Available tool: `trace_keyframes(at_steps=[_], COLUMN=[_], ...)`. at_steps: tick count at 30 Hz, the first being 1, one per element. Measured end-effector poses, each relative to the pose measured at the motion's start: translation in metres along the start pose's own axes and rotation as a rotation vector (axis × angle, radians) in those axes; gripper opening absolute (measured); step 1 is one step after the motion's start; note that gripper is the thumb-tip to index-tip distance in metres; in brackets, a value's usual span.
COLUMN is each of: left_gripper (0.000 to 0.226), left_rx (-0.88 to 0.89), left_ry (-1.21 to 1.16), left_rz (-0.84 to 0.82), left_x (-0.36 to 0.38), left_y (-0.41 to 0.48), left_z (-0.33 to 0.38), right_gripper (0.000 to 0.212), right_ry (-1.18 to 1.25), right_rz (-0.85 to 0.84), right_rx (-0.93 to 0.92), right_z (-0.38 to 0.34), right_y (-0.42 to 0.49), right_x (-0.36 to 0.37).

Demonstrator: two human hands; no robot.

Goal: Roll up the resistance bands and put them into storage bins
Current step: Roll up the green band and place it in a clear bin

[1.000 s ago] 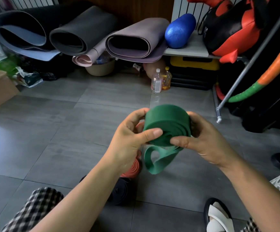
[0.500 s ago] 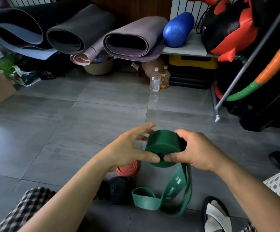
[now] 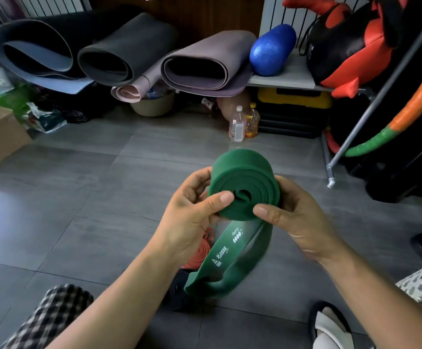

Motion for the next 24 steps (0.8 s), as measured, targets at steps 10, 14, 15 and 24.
trace_keyframes(at_steps=[10, 14, 15, 24], left_gripper=[0.061, 0.053, 0.047, 0.04], left_rx=[-0.067, 0.022, 0.048, 0.016], left_ry=[0.589, 0.803, 0.784, 0.207], left_rz=[-0.076, -0.075, -0.052, 0.037], left_x=[-0.013, -0.01, -0.009, 0.001], left_y=[0.003, 0.003, 0.002, 0.001], left_z=[0.008, 0.008, 0.009, 0.0], right_gripper=[0.041, 0.05, 0.049, 0.054], right_ry=[-0.418, -0.775, -0.728, -0.222], right_rz=[-0.009, -0.06, -0.058, 0.023], right_rx=[0.067, 0.028, 0.02, -0.024], right_z=[-0.002, -0.001, -0.003, 0.003], right_y=[0.003, -0.002, -0.003, 0.002], right_x=[-0.005, -0.001, 0.0, -0.008])
Point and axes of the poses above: each hand's wrist, its own y-axis towards the middle knuckle, its own x-axis out of the palm, z = x × y, the point moved 4 cm from there along y, towards the middle knuckle, and after that the axes turned 3 degrees about z, right-handed, at the moved point
